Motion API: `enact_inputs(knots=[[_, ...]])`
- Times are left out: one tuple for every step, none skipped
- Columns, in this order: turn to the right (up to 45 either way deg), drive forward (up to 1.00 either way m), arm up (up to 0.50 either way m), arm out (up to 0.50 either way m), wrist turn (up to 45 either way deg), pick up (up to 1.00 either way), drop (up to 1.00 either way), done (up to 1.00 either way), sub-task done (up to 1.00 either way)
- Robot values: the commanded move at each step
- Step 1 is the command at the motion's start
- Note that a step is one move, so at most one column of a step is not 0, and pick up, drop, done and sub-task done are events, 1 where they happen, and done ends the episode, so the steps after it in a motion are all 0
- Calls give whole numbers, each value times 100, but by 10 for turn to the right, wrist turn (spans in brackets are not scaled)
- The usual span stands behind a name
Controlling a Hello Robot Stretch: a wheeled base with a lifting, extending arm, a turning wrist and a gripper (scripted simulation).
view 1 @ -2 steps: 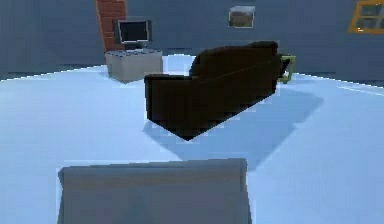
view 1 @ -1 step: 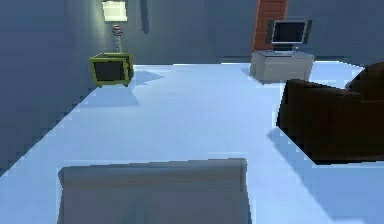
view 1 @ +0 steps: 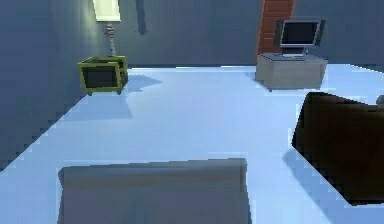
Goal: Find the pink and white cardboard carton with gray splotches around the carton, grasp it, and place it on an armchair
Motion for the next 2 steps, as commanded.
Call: enact_inputs(knots=[[-120,0,0,0,0,0,0,0,0],[0,100,0,0,0,0,0,0,0]])
